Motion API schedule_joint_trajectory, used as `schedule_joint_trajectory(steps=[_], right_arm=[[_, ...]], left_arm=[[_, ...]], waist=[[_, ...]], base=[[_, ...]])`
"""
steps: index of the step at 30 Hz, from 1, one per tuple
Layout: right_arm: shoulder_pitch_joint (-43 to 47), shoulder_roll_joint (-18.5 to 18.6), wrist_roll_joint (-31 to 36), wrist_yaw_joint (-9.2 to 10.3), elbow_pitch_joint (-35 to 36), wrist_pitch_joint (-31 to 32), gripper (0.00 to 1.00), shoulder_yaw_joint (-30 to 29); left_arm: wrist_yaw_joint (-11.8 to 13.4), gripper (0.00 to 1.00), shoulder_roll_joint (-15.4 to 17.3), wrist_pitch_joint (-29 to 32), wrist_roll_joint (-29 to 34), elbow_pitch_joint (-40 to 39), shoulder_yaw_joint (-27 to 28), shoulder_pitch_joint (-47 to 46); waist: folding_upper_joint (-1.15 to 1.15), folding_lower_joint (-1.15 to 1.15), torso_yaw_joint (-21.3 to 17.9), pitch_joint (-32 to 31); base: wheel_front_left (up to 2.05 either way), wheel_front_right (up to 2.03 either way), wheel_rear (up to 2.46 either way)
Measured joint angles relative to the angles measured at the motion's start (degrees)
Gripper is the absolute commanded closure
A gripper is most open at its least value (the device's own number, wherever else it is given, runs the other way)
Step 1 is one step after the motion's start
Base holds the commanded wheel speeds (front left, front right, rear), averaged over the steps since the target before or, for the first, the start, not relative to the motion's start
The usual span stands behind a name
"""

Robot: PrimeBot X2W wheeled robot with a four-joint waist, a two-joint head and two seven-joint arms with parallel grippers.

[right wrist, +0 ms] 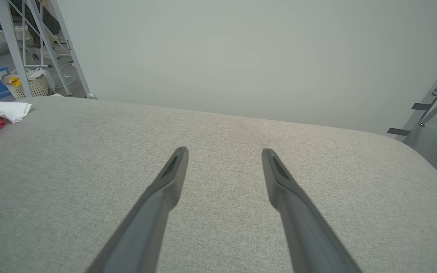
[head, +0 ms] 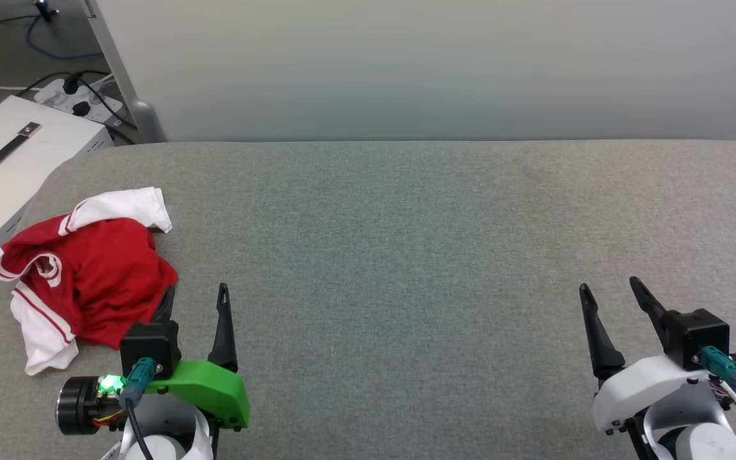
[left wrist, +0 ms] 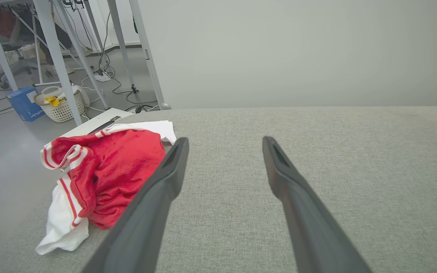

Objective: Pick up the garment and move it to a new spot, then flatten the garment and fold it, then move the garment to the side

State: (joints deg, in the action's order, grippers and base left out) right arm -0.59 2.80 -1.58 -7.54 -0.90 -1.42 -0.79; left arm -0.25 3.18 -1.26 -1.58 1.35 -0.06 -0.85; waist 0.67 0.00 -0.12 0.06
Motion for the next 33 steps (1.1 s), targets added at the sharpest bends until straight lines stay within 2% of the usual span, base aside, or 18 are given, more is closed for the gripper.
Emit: schedule_joint_trajectory(steps=[33], right_arm=[[-0.04, 0.0, -2.82, 0.0, -0.63, -3.92, 0.0, -1.57]], left_arm=[[-0.55, 0.0, 0.0, -4.01, -3.28, 3.61, -0.7, -0.03]], waist=[[0.0, 0.0, -0.11, 0.63]], base=[[0.0, 0.0, 0.0]])
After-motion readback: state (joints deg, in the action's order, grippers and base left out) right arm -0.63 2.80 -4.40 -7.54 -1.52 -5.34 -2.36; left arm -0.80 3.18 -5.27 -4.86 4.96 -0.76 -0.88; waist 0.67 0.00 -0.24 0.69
